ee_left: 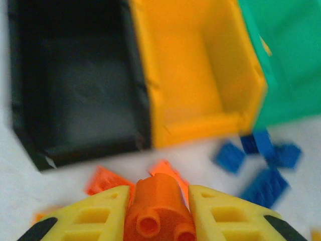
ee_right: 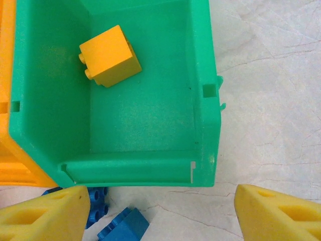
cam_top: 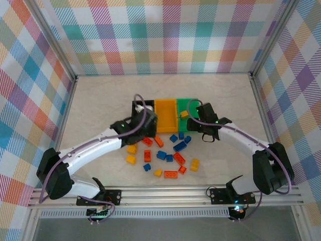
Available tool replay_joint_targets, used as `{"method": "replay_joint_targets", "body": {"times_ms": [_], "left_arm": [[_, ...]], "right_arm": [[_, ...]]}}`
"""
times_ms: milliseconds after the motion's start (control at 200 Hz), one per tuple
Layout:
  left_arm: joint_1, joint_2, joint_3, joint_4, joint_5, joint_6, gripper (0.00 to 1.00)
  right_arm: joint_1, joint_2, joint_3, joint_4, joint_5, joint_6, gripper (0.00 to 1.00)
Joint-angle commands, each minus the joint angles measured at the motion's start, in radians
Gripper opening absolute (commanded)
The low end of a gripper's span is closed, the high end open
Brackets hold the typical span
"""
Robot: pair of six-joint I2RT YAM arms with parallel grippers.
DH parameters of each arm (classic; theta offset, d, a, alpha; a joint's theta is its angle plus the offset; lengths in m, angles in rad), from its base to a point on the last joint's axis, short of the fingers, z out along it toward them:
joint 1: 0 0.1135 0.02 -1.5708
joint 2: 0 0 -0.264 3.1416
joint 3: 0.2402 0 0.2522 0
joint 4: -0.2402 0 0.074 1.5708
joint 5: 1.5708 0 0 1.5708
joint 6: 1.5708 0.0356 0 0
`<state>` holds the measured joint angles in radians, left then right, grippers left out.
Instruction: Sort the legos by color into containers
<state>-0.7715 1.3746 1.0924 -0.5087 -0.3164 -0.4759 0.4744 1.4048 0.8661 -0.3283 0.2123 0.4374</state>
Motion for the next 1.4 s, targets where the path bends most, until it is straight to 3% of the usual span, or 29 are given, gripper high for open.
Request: {"method": "replay_joint_targets", "body": {"times_ms": [0,130,445,665,730,955,1190,1245,1310,1395], "left_arm": [[0.097,0.039,0.053,0.049,-0.022,0.035,0.28],[0.167,0.163,0.142,0.060,-0.022,0.039,0.27],[0.232,0.422,0.329,-0.014,-0.058,0.015,0.26],[0.232,0.507,0.404,-0.058,-0.050,0.008,0.35],[0.232,0.509,0.403,-0.057,-0.046,0.004,0.42],[0.232,0.442,0.381,-0.036,-0.007,-0.007,0.66],[0.203,0.214,0.210,0.073,0.122,-0.046,0.83],[0.177,0.160,0.156,0.096,0.139,-0.052,0.87],[0.148,0.106,0.094,0.111,0.153,-0.060,0.99],[0.120,0.038,0.012,0.129,0.172,-0.078,1.00]], "right_arm": [[-0.005,-0.023,-0.011,0.024,-0.018,0.019,0.76],[-0.005,-0.023,-0.012,0.023,-0.021,0.017,0.76],[-0.004,-0.066,-0.036,0.016,-0.055,0.012,0.77],[-0.005,-0.087,-0.060,0.001,-0.074,0.012,0.77],[-0.005,-0.090,-0.068,0.004,-0.087,0.014,0.77],[-0.004,-0.109,-0.083,0.000,-0.125,0.026,0.78],[0.017,-0.121,-0.157,0.032,-0.183,0.109,0.77],[0.044,-0.113,-0.169,0.043,-0.166,0.128,0.77],[0.080,-0.100,-0.174,0.052,-0.123,0.156,0.77],[0.115,-0.082,-0.172,0.065,-0.069,0.188,0.76]]}}
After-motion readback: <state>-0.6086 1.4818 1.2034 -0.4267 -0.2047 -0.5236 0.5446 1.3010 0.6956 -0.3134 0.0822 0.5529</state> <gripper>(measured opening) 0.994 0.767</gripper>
